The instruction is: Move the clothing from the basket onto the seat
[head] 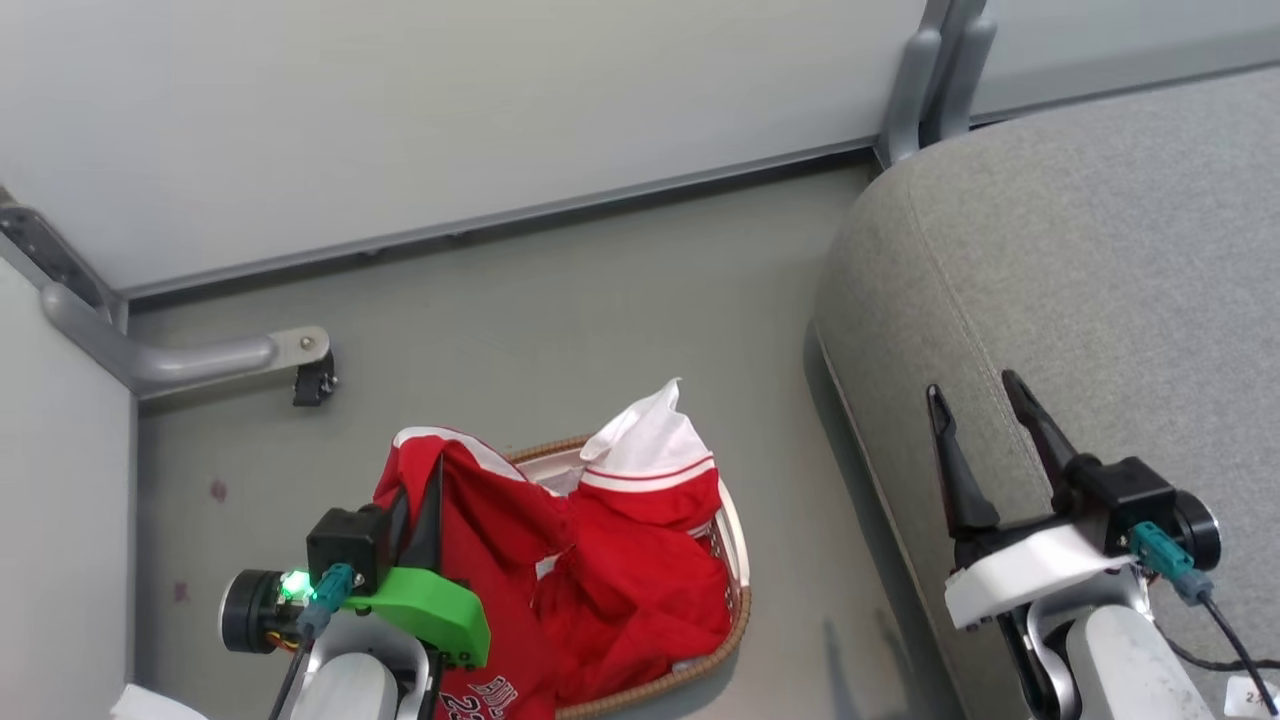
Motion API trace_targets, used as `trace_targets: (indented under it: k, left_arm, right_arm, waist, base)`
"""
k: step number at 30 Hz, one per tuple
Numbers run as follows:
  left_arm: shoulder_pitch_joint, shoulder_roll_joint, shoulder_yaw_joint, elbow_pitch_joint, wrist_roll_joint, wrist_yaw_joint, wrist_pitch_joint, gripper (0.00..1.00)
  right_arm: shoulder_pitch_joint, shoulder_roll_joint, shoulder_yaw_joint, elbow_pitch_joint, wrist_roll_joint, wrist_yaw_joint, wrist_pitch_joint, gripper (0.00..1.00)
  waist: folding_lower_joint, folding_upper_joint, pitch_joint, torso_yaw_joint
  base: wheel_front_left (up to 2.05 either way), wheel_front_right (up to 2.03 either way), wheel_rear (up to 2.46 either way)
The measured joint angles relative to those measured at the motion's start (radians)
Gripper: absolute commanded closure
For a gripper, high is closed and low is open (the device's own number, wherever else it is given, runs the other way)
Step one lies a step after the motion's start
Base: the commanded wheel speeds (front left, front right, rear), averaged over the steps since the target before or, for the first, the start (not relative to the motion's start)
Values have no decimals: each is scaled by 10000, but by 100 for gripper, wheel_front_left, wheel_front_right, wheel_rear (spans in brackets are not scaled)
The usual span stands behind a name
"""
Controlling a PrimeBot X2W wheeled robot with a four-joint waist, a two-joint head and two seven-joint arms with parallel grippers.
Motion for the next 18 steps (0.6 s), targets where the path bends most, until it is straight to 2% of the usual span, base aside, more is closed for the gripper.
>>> trace_targets:
  k: [9, 18]
  left_arm:
    - [241, -29, 36, -1195, -336, -31, 0, 100]
    - [136, -35, -303, -2121, -608, 65, 0, 100]
  right_arm:
    - [718, 2, 349, 159, -17, 0, 0, 0]
    - [962, 0, 512, 353, 21, 0, 0, 0]
  waist:
    - [0, 0, -1179, 333]
    - [0, 0, -1621, 593]
  base:
    - [0, 0, 0]
    - [0, 0, 0]
